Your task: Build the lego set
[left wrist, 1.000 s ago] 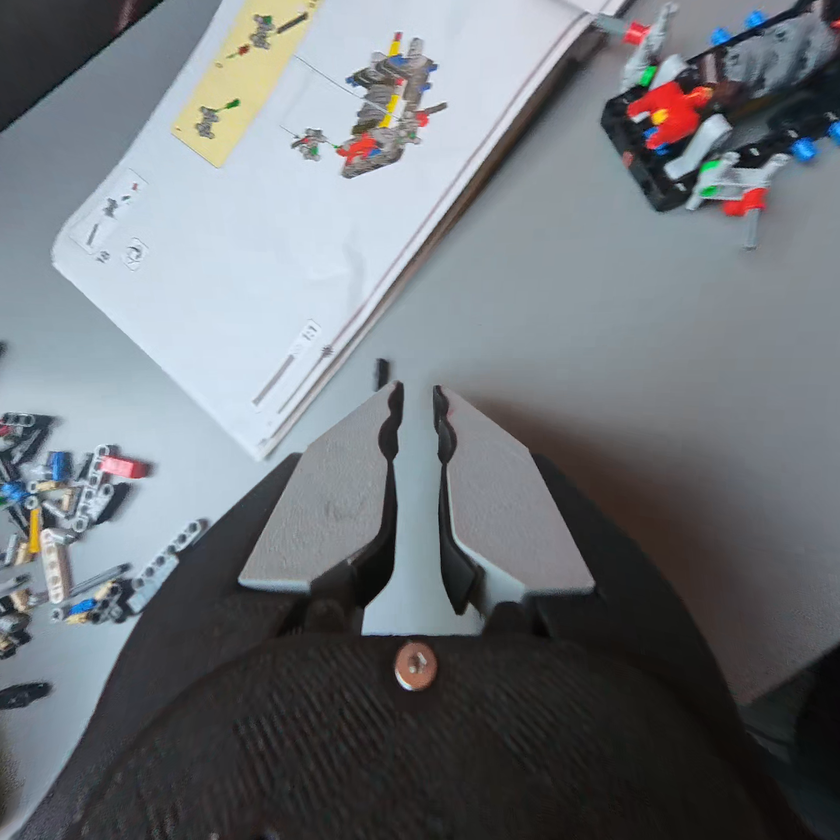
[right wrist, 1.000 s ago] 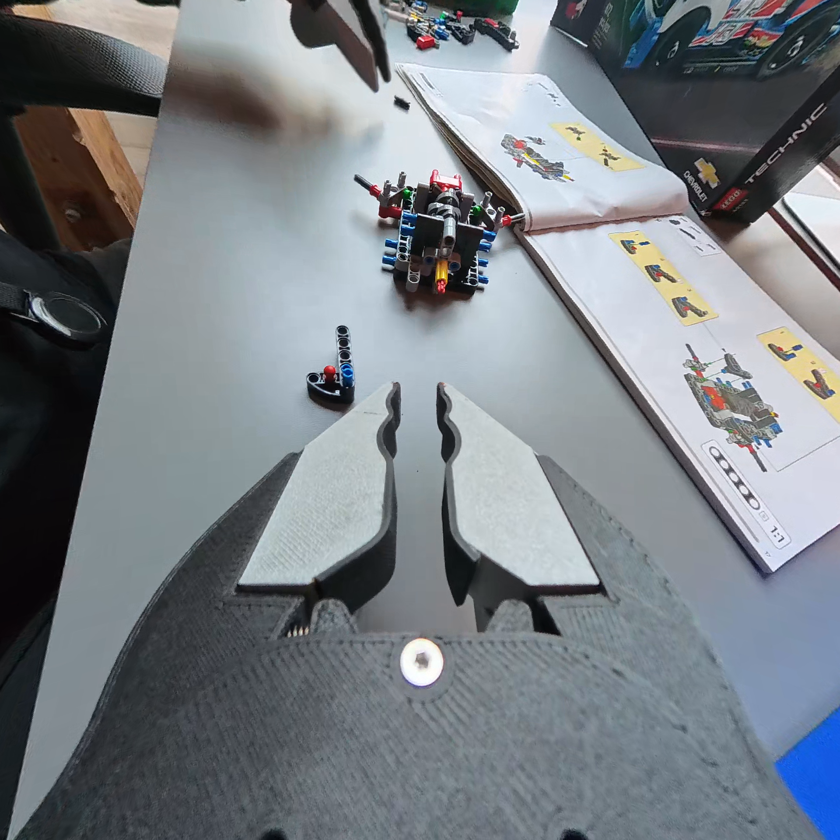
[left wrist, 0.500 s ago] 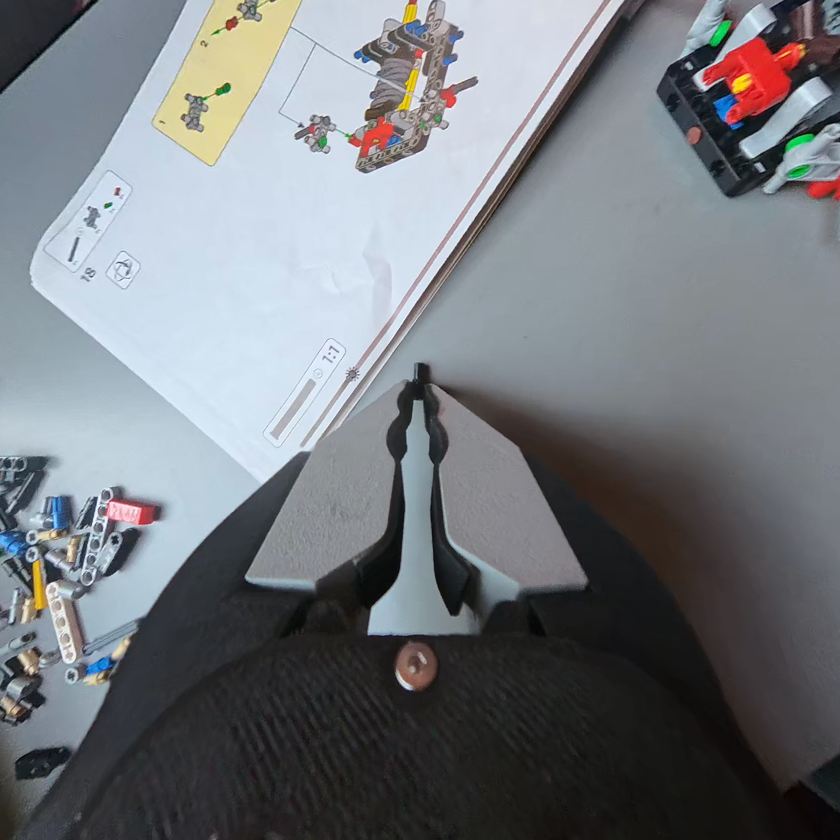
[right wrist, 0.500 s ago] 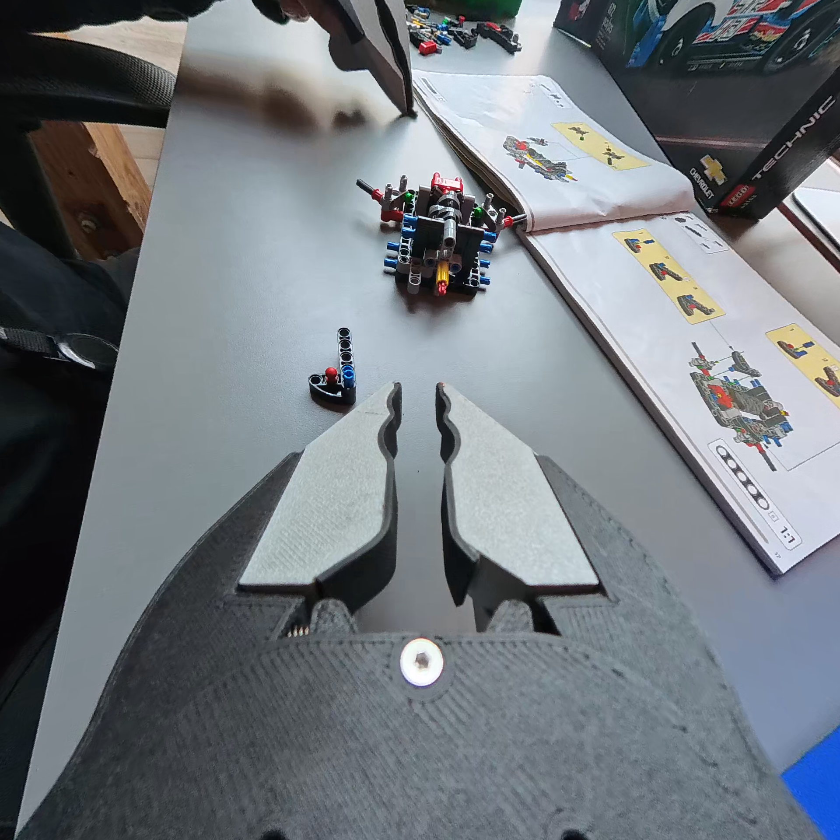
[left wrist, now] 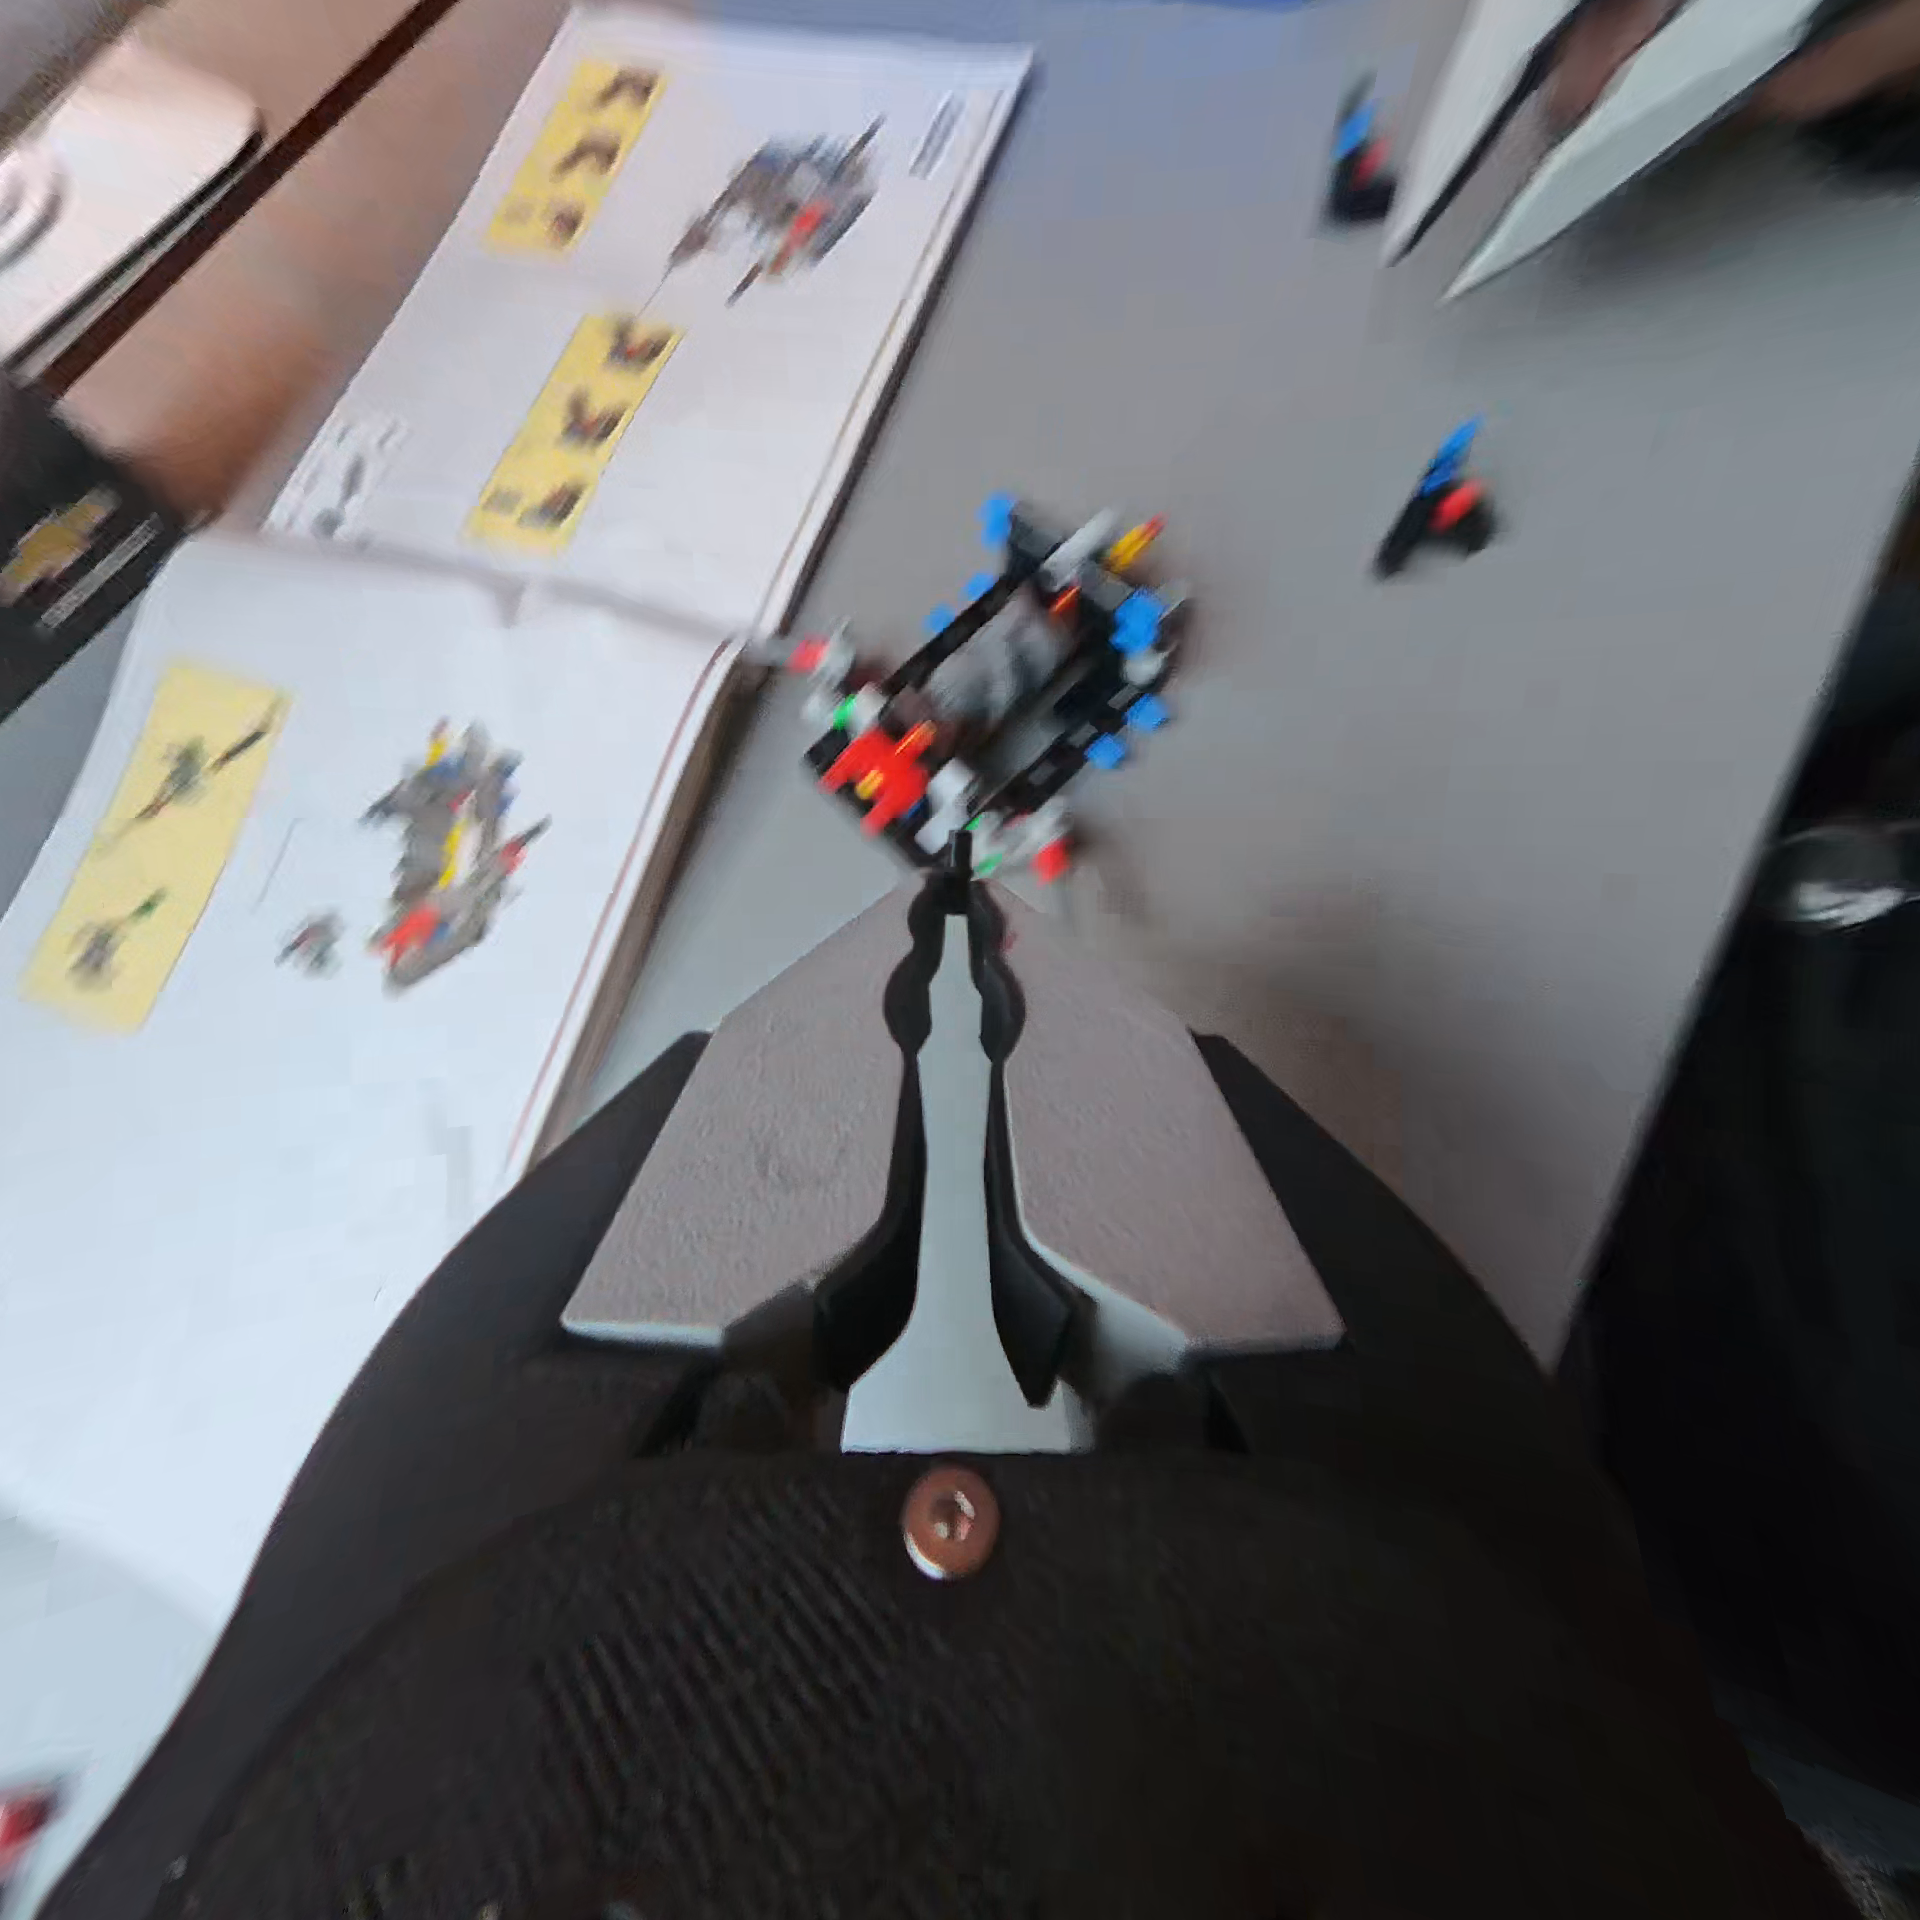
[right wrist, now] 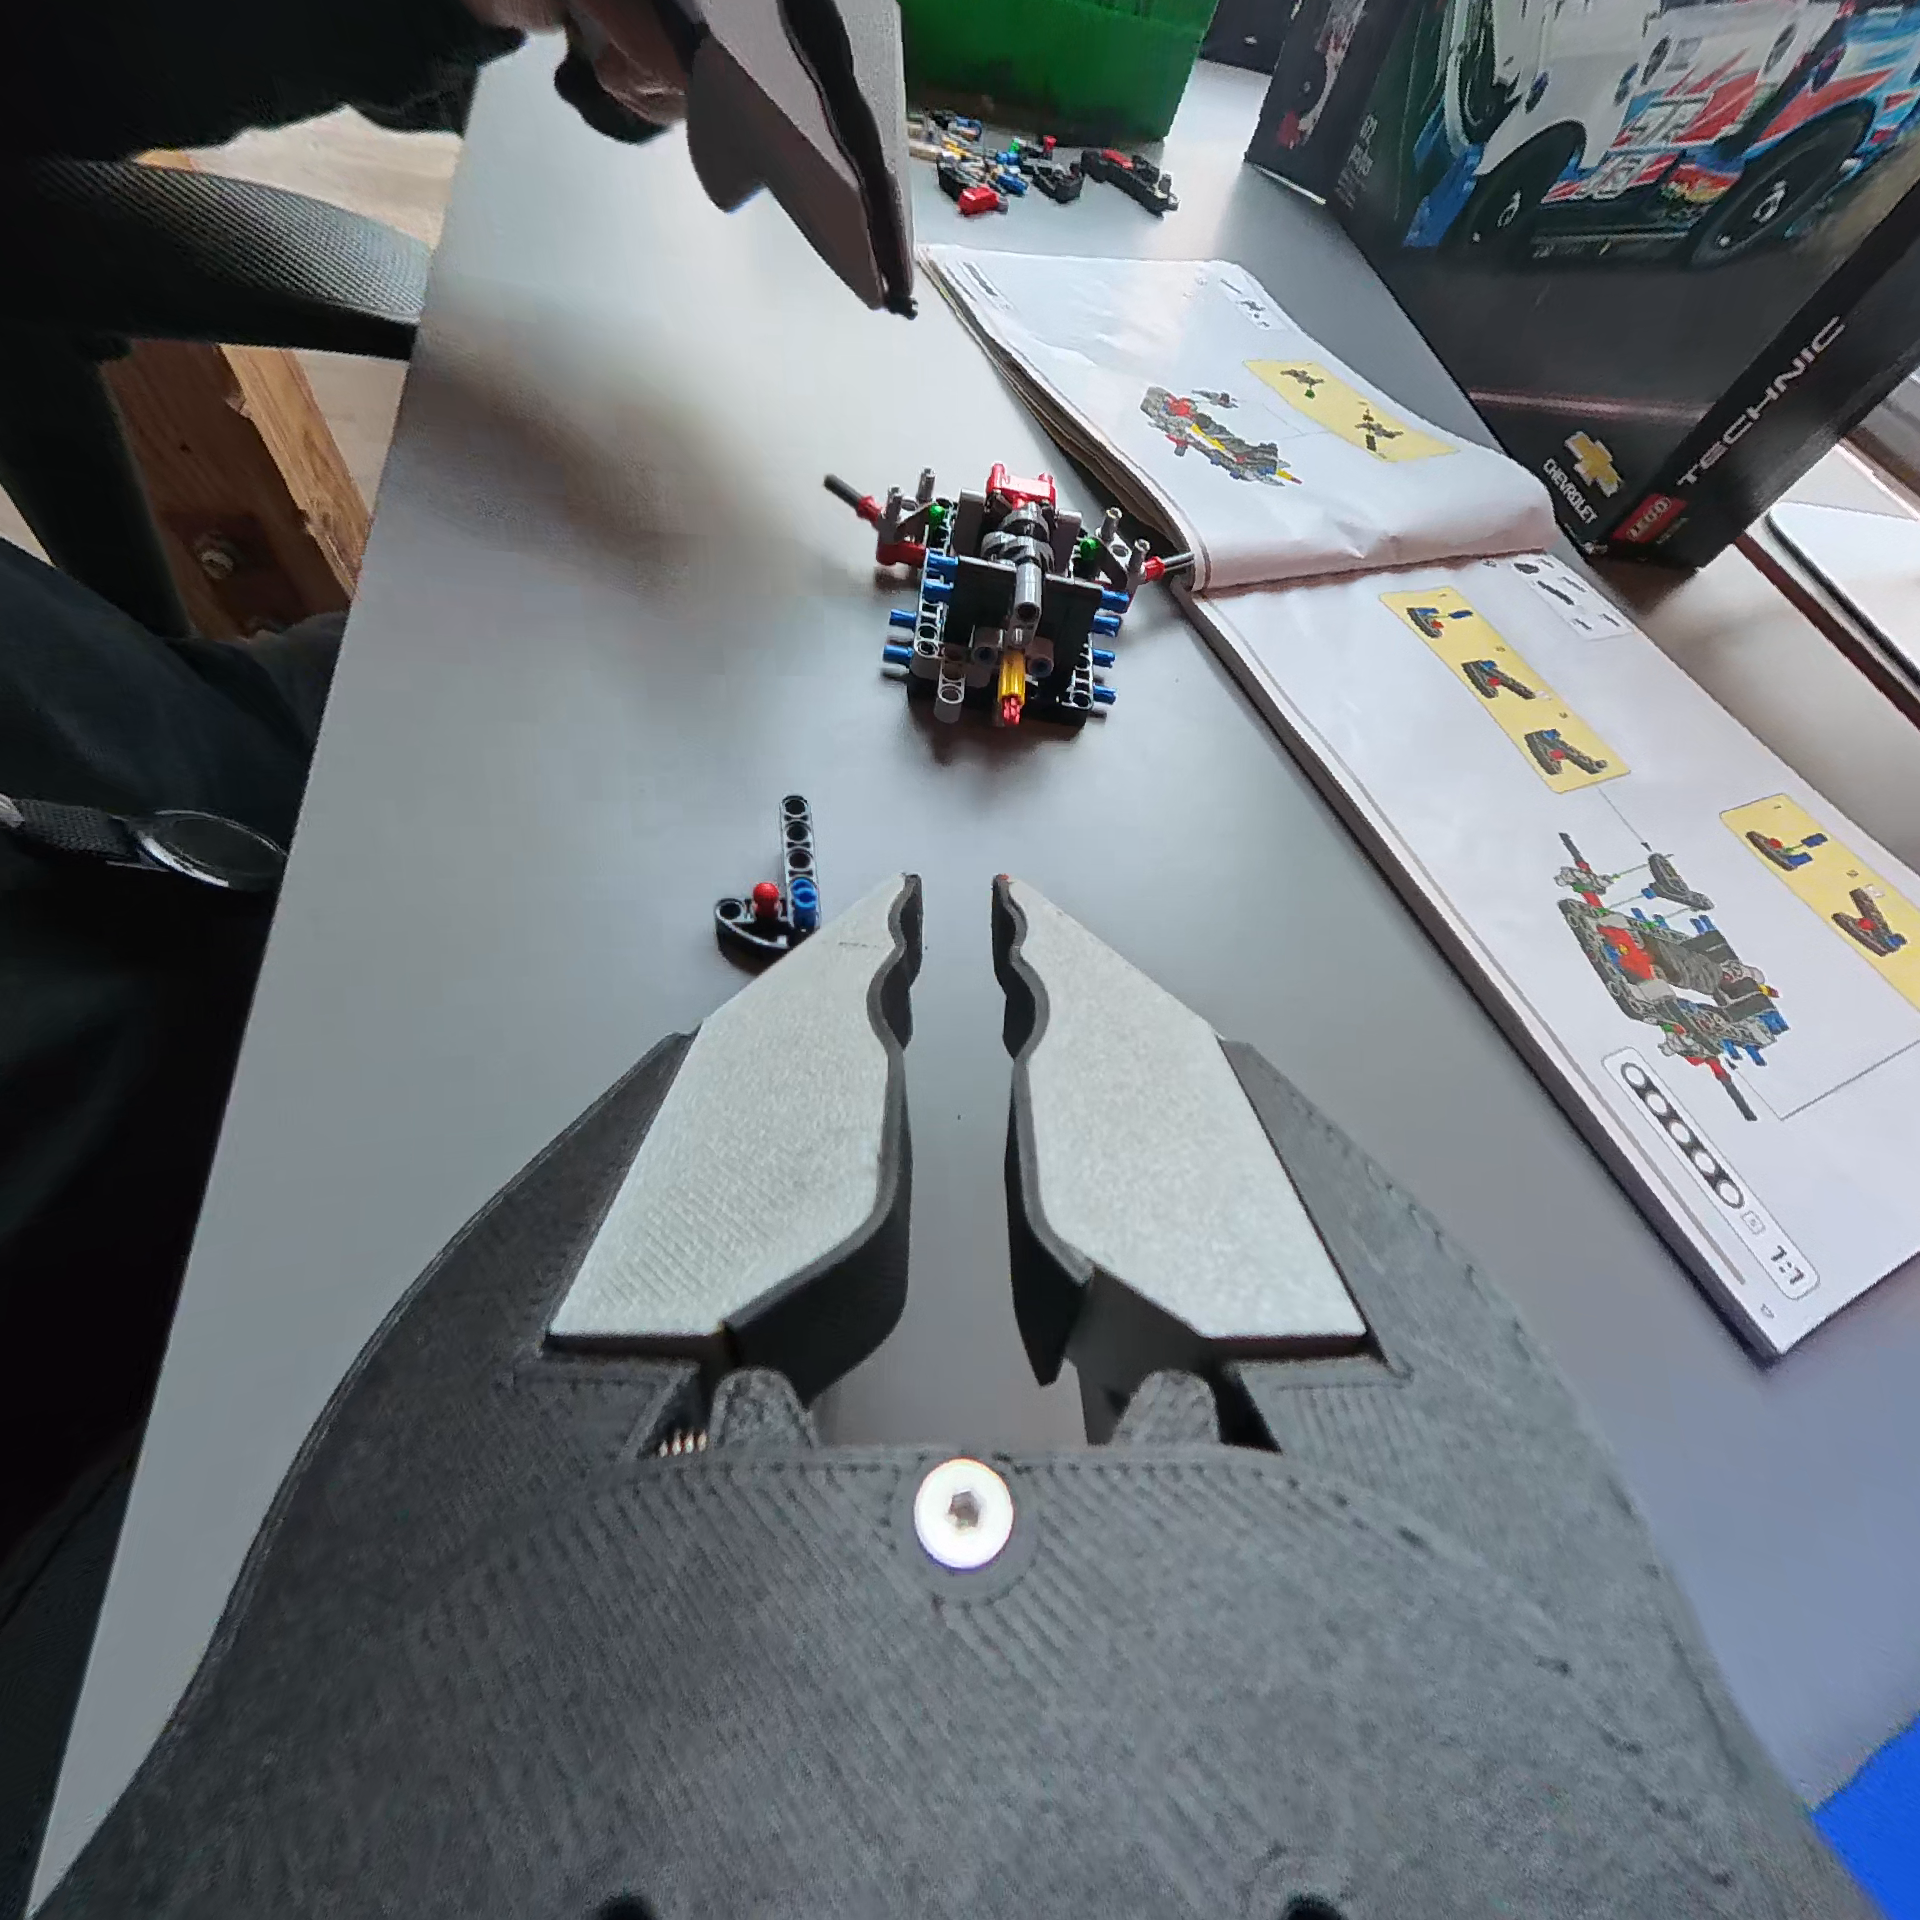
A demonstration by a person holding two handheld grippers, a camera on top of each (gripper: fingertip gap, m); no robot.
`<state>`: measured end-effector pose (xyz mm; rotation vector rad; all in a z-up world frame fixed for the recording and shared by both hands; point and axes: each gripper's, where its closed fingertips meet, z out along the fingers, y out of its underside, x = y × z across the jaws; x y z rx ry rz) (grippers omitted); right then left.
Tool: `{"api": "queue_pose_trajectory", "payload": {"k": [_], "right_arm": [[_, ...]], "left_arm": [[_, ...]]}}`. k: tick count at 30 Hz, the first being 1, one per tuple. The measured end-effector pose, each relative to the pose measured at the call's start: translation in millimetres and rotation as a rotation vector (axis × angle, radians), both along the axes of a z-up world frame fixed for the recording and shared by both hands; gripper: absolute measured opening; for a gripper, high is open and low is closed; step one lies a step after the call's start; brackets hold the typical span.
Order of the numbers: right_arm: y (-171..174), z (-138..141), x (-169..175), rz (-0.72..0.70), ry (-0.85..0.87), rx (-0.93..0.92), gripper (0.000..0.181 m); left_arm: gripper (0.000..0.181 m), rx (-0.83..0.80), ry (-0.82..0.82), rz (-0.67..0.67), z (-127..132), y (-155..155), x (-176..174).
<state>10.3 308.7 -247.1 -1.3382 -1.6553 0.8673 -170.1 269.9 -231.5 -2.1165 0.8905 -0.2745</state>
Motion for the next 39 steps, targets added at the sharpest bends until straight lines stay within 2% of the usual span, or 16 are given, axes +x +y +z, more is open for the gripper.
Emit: {"api": "queue_pose_trajectory", "payload": {"k": [3, 6, 9, 11, 22, 29, 32, 39], "right_arm": [[-4.2, 1.9, -4.1, 0.017, 0.010, -0.010, 0.010], [-11.6, 4.5, -7.5, 0.043, 0.026, -0.022, 0.010], [-19.6, 5.8, -9.4, 0.074, 0.034, -0.018, 0.011], [-25.7, 7.3, -10.2, 0.101, 0.044, -0.014, 0.011], [-53.8, 4.3, -8.8, 0.240, 0.033, 0.046, 0.013], [-59.3, -0.3, -12.6, 0.249, 0.010, 0.099, 0.010], [-57.9, -1.7, -13.9, 0.236, 0.004, 0.129, 0.001], [-55.2, -3.5, -13.8, 0.225, -0.007, 0.122, 0.001]], "left_arm": [[0.001, -0.003, -0.112, -0.148, 14.2, -3.1, 58.6], [0.001, -0.055, -0.177, -0.278, 7.4, -9.9, 110.6], [0.001, -0.106, -0.157, -0.329, -13.0, -12.5, 136.9], [0.001, -0.132, -0.192, -0.354, -15.6, -13.7, 148.7], [0.001, -0.193, -0.255, -0.410, -16.2, -13.8, 165.0], [0.001, -0.199, -0.250, -0.443, -15.1, -18.8, 173.9], [0.001, -0.198, -0.244, -0.448, -15.3, -19.7, 174.3], [0.001, -0.198, -0.244, -0.429, -16.6, -17.5, 174.3]]}}
